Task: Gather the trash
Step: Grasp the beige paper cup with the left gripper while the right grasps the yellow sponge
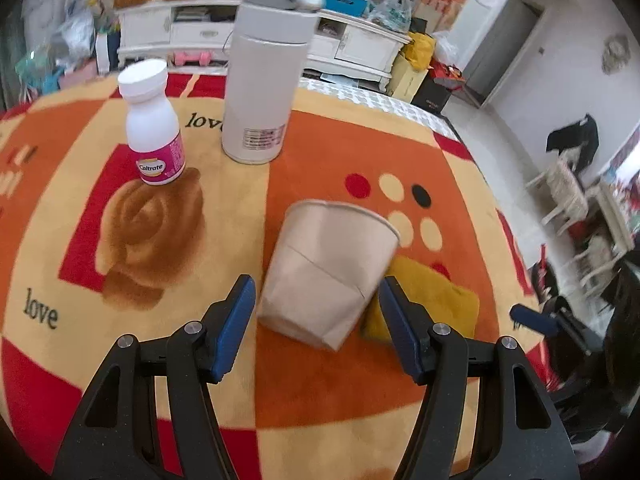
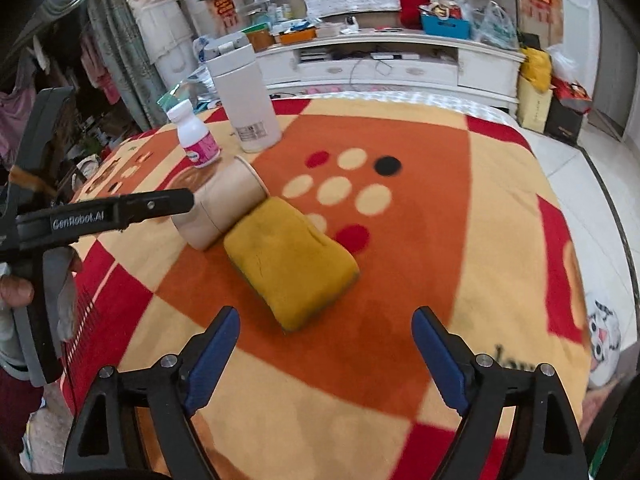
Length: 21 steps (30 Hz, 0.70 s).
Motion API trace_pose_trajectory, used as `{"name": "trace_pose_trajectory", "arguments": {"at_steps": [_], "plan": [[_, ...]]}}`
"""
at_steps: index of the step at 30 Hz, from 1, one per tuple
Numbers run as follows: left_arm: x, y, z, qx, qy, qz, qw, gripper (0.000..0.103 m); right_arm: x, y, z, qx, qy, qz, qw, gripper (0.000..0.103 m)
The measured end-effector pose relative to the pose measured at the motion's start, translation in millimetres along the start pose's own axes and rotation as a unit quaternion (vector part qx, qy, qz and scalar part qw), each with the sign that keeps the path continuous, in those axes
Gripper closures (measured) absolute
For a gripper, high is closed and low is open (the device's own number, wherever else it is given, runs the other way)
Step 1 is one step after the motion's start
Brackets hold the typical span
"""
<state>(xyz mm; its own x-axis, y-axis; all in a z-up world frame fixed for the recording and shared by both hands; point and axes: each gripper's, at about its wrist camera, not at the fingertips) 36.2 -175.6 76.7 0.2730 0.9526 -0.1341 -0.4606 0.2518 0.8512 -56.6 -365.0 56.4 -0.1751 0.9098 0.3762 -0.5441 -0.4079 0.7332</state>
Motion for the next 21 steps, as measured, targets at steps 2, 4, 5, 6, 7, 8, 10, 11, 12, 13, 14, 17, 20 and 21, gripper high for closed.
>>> {"name": "trace_pose_trajectory", "arguments": {"at_steps": [2, 4, 5, 6, 7, 8, 10, 11, 12, 13, 14, 17, 20, 21], "plan": [[4.8, -10.1, 5.8, 0.012, 0.004, -0.007, 0.9999, 0.040, -0.3, -5.9, 7.0, -0.002, -0.002, 0.004, 1.000, 0.017], [7.2, -19.9, 9.6, 0.027, 0.006, -0.016, 0.9995, 0.040, -1.2, -10.6, 12.6, -0.003, -0.004, 0.008, 1.000, 0.016], [8.2, -24.7, 11.0, 0.035, 0.008, -0.022, 0.9991, 0.040, -1.9, -13.0, 15.0, -0.004, -0.003, 0.009, 1.000, 0.016], [8.8, -31.0, 12.1, 0.044, 0.010, -0.034, 0.9984, 0.040, -2.0, -15.6, 17.1, -0.003, -0.002, 0.010, 1.000, 0.016], [8.4, -33.4, 12.7, 0.046, 0.011, -0.044, 0.9979, 0.040, -2.4, -18.4, 19.1, -0.003, -0.001, 0.010, 1.000, 0.015], [8.1, -35.5, 14.0, 0.048, 0.011, -0.052, 0.9974, 0.040, -3.0, -21.6, 21.0, -0.001, 0.001, 0.010, 1.000, 0.015], [6.0, -37.0, 16.0, 0.051, 0.008, -0.060, 0.9969, 0.040, -4.7, -29.2, 23.7, 0.006, 0.005, 0.011, 1.000, 0.014], [4.2, -37.6, 16.8, 0.054, 0.006, -0.066, 0.9963, 0.040, -5.2, -32.0, 24.2, 0.011, 0.007, 0.012, 1.000, 0.014], [3.0, -38.3, 17.1, 0.058, 0.004, -0.073, 0.9957, 0.040, -5.5, -35.3, 24.7, 0.016, 0.011, 0.014, 1.000, 0.014], [0.4, -39.4, 16.1, 0.062, 0.001, -0.077, 0.9951, 0.040, -5.3, -38.1, 25.0, 0.021, 0.016, 0.017, 1.000, 0.014], [-1.4, -40.3, 16.3, 0.066, -0.003, -0.079, 0.9948, 0.038, -4.7, -41.5, 25.0, 0.026, 0.022, 0.019, 0.999, 0.014], [-6.3, -39.2, 15.2, 0.056, -0.018, -0.069, 0.9959, 0.037, -4.1, -48.7, 26.3, 0.034, 0.034, 0.023, 0.999, 0.013], [-3.1, -39.4, 13.7, 0.054, -0.008, -0.073, 0.9958, 0.037, -3.6, -57.9, 25.9, 0.048, 0.042, 0.035, 0.997, 0.013], [-2.1, -39.0, 13.1, 0.053, -0.004, -0.075, 0.9958, 0.037, -2.8, -60.8, 25.0, 0.052, 0.047, 0.039, 0.997, 0.013]]}}
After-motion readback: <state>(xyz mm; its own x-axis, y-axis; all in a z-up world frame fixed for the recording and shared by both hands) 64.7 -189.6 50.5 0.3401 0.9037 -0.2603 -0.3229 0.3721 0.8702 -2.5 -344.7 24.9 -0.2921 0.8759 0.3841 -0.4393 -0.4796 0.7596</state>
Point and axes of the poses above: each gripper's, at about its wrist camera, not at the fingertips, and y roughly against the way its jaws point, x to its left, z to its top, and after that the axes turned 10 degrees about z, right-handed
